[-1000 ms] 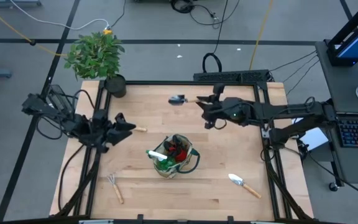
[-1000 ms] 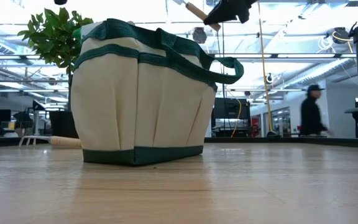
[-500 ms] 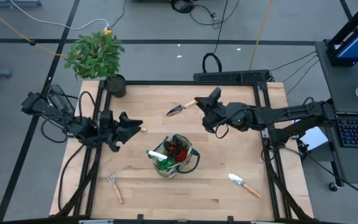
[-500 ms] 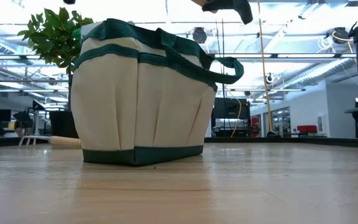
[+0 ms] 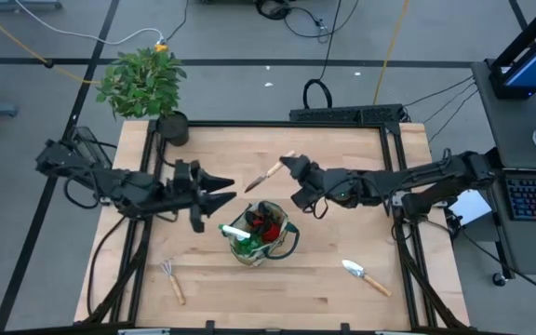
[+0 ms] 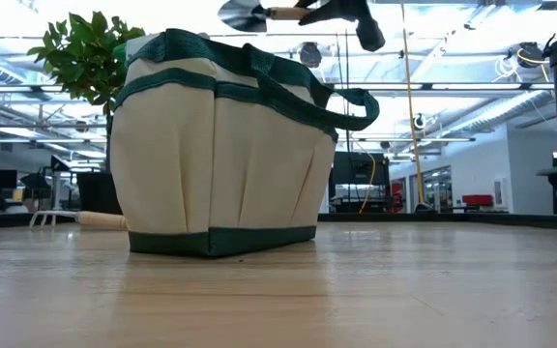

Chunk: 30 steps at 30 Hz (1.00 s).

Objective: Pick & Place Garden tools in Gardening bag
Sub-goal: Put the top trowel into the gardening bag

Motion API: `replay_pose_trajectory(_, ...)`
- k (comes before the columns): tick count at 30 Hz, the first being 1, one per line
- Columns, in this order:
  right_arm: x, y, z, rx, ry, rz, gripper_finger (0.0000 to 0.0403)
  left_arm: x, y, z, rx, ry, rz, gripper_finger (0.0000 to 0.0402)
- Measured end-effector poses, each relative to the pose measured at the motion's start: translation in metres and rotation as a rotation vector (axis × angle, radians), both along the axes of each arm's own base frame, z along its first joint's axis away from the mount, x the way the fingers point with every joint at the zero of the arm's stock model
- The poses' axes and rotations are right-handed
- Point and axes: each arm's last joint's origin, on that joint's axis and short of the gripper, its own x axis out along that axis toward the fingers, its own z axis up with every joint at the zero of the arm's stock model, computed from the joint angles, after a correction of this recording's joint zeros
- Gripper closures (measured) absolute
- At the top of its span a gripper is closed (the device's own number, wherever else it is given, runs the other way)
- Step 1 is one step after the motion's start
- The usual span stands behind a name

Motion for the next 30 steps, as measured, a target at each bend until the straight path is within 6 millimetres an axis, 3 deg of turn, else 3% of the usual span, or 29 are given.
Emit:
replay_pose_trajectory(12, 0.004, 0.015, -0.006, -0.053, 0.047, 0.06, 0.0343, 0.047, 0.014, 0.017, 0.077, 0.273, -0.007, 0.0213)
replay_pose_trajectory(23, 0.002, 0.028, -0.006, -0.074, 0.058, 0.107, 0.0343, 0.085, 0.044, 0.002, -0.05, 0.484, -0.105, 0.0213)
replay_pose_trajectory(30, 0.001, 0.033, -0.005, -0.078, 0.049, 0.122, 0.0343, 0.096, 0.059, -0.006, -0.139, 0.515, -0.139, 0.0213)
